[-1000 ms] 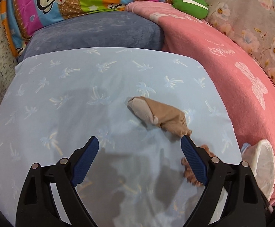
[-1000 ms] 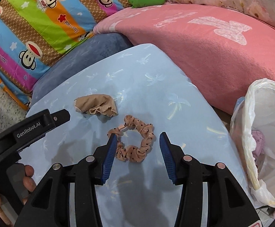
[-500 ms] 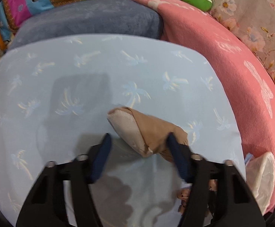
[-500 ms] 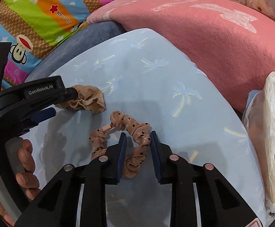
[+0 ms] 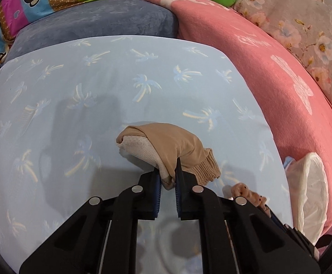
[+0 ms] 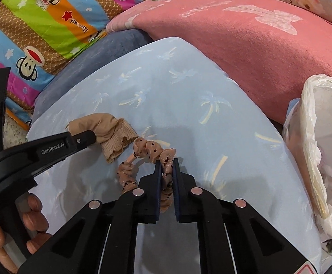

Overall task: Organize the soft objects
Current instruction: 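Lift the sock and scrunchie over the wastebasket with both grippers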

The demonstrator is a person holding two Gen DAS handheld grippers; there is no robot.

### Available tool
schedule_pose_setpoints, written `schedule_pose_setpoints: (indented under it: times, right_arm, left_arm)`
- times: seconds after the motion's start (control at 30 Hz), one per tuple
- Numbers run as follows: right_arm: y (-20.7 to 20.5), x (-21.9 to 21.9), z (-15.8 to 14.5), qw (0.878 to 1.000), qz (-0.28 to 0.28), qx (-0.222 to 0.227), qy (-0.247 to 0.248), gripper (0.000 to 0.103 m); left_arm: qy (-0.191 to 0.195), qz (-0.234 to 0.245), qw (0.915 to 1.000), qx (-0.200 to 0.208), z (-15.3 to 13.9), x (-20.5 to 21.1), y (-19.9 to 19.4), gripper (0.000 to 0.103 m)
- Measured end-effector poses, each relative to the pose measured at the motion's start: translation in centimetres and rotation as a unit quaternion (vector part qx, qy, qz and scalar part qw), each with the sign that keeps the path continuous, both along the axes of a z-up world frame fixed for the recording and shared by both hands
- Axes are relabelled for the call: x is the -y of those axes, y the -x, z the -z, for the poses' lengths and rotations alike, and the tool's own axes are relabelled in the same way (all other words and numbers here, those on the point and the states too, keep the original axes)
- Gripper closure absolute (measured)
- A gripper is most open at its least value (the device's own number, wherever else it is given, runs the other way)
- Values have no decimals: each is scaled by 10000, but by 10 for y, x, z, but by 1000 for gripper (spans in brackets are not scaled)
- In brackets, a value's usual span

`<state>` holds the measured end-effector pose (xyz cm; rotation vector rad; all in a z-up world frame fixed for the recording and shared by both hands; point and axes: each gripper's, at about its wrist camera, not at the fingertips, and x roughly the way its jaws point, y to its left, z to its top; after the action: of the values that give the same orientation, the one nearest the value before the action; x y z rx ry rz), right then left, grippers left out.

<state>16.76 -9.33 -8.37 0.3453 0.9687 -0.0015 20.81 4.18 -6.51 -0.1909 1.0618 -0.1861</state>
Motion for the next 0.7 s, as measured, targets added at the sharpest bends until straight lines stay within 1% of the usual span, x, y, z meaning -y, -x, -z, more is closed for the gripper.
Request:
schedule_pose_setpoints:
  times: [0.17,0.33,0.57,0.7]
  right_arm:
    - [19,5,-12,9999,95,106,-22,94]
    - [37,16,-26,9995,204,241,-67,94]
    - [64,28,-43,9985,321,444,-85,94]
    - [80,44,-50,9975,456,534,-98,94]
  left_arm:
    - [-30,86,10000,5,-5,4,20,93]
    - [-66,227,9997,104,-15,13,40,93]
    - [-112,461,9983,324,-33,35,61,93]
    - [-120,635,9970,414,-41,52,71,93]
